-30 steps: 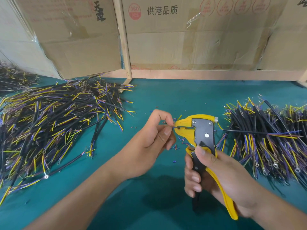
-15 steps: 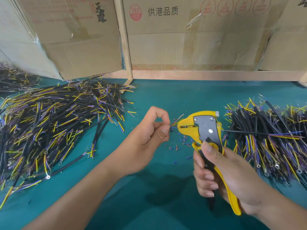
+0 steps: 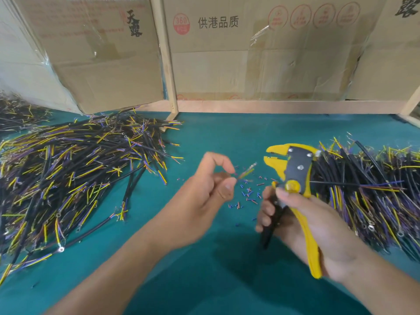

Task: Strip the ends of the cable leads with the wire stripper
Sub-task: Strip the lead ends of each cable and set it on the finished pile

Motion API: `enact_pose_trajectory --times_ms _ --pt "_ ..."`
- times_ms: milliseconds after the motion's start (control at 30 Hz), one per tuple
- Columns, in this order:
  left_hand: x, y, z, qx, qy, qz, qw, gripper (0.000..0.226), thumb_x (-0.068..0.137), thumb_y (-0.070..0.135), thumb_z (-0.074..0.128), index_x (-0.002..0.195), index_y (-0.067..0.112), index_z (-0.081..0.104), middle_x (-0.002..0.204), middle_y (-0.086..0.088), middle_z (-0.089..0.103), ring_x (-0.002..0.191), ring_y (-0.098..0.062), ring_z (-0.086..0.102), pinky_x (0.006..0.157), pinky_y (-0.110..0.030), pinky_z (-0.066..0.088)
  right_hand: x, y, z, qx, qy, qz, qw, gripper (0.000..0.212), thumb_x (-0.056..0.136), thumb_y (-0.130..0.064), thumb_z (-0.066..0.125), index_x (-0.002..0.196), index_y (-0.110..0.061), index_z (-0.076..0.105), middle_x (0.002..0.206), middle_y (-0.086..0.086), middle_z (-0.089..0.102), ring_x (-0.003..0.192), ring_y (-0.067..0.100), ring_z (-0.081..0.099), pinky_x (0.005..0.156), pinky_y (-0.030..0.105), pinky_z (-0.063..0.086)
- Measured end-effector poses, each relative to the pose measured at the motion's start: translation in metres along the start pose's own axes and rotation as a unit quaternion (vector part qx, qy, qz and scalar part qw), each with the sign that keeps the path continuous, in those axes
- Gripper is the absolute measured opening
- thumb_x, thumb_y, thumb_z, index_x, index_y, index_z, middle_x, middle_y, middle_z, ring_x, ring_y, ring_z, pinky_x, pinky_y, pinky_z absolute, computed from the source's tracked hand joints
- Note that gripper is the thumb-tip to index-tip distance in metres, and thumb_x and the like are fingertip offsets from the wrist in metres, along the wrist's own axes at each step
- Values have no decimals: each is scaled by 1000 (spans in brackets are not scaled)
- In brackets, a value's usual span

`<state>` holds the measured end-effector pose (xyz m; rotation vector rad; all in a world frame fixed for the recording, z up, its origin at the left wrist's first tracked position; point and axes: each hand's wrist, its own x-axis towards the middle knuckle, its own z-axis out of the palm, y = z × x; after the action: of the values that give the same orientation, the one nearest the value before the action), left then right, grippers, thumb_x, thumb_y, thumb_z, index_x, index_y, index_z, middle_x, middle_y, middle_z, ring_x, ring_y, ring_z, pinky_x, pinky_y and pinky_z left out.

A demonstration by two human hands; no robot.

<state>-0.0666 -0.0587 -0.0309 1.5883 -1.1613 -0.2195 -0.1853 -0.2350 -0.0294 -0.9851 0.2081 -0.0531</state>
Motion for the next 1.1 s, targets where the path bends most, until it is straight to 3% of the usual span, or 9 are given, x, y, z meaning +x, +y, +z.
enact_pose_trajectory --times_ms 100,233,300,333,400,500,667,967,1100 --pt "-2 2 13 47 -40 -7 998 12 100 49 37 109 41 36 71 0 48 64 -22 41 62 -42 42 -3 8 5 -5 -25 26 999 15 78 -12 76 85 -4 66 70 14 50 63 29 53 62 42 54" --pt "-4 6 20 14 -70 -42 997 17 101 46 37 112 34 34 85 -20 62 74 -47 56 70 -60 49 -5 10 7 15 -45 37 998 23 76 -28 71 81 -7 63 69 12 48 63 28 51 65 45 54" --pt "-3 7 20 50 -74 -33 995 16 101 46 35 112 36 33 83 -14 63 71 -40 56 72 -51 51 -6 6 7 25 -41 39 998 28 73 -32 72 81 -7 62 68 11 46 62 27 50 66 46 54" --pt "-3 8 19 76 -72 -17 994 12 101 46 34 111 39 32 77 -4 61 65 -28 53 70 -40 50 -5 5 6 20 -35 36 999 28 73 -31 72 81 -7 61 68 11 46 61 27 50 65 46 54" --pt "-4 9 19 111 -64 5 992 7 103 41 34 110 42 31 70 3 51 58 -14 40 58 -25 38 -5 4 5 -2 -29 26 999 21 77 -24 70 81 -6 61 68 12 46 61 28 50 65 46 54" --pt "-5 13 20 133 -73 2 988 11 104 35 36 110 42 29 73 0 52 59 -20 39 60 -34 38 -5 7 5 -37 -39 15 998 10 82 -16 66 76 -8 66 68 13 47 61 28 51 66 46 54" --pt "-6 15 19 148 -86 -5 985 12 103 36 36 109 42 27 73 -4 49 59 -22 38 60 -41 38 -2 8 1 -66 -25 3 997 11 84 -13 68 73 -9 66 67 13 48 61 29 52 66 47 55" --pt "-6 13 13 131 -89 6 987 8 106 33 37 112 35 33 71 -4 43 60 -17 35 56 -27 33 0 9 -5 -103 -23 -10 994 13 84 -18 64 75 -9 64 66 13 48 60 29 51 64 46 54" --pt "-4 13 12 119 -100 9 988 18 107 32 35 123 35 44 71 2 42 65 -14 38 60 -21 34 -1 8 -5 -90 -26 -8 996 12 83 -17 64 75 -9 64 66 13 48 60 29 51 65 46 54"
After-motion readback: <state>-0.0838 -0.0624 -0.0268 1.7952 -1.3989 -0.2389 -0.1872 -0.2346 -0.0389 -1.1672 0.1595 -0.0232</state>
